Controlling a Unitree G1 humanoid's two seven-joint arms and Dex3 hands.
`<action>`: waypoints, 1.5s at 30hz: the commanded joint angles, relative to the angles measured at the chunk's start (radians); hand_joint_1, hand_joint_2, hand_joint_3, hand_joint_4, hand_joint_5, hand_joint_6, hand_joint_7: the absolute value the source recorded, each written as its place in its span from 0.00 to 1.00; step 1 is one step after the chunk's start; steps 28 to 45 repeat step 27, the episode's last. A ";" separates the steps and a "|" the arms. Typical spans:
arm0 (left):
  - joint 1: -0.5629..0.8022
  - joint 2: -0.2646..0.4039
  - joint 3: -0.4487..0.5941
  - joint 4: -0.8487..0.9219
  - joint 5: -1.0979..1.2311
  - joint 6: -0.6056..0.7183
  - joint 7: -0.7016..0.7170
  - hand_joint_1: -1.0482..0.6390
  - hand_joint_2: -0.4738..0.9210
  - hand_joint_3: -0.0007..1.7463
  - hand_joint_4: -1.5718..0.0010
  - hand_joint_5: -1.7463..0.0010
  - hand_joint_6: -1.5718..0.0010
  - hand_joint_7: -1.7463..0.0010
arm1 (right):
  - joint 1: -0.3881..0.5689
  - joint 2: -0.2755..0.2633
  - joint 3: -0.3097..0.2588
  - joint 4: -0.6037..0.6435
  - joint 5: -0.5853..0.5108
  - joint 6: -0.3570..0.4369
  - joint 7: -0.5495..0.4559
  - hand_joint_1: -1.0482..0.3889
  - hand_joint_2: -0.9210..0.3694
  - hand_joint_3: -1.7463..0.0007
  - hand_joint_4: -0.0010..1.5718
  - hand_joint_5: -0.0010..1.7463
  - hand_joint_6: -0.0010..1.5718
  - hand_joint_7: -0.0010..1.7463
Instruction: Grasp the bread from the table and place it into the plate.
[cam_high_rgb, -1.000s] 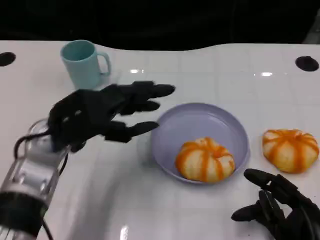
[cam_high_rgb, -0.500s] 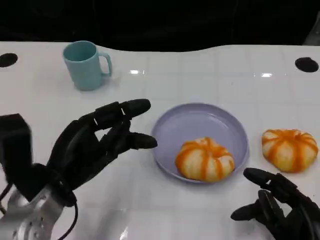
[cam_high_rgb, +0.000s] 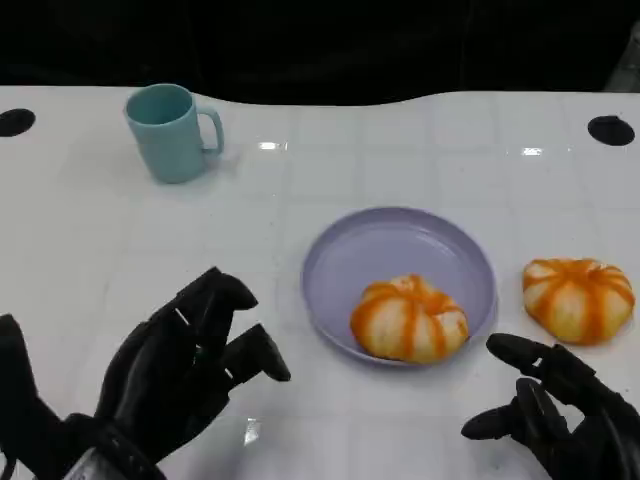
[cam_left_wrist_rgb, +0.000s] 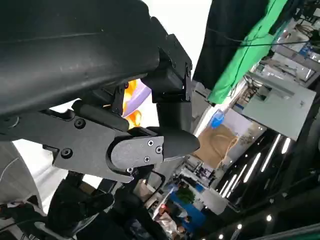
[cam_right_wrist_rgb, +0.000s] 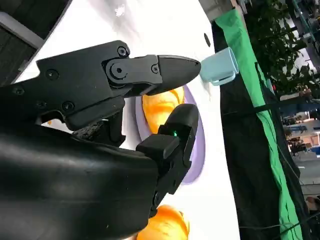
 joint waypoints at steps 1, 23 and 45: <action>0.048 -0.017 0.010 0.018 0.021 -0.026 0.039 0.30 1.00 0.29 0.54 0.00 0.71 0.01 | 0.010 -0.023 -0.007 -0.021 -0.002 0.012 -0.009 0.20 0.00 0.81 0.49 0.63 0.53 0.36; 0.045 -0.036 -0.002 0.062 0.054 -0.049 0.056 0.31 1.00 0.29 0.56 0.00 0.72 0.00 | -0.007 -0.039 -0.025 0.006 0.012 -0.007 0.010 0.21 0.00 0.81 0.48 0.63 0.53 0.36; 0.040 -0.038 -0.001 0.080 0.056 -0.066 0.050 0.31 1.00 0.28 0.56 0.00 0.71 0.00 | -0.012 -0.043 -0.025 0.023 0.002 -0.027 0.012 0.20 0.00 0.81 0.48 0.63 0.53 0.36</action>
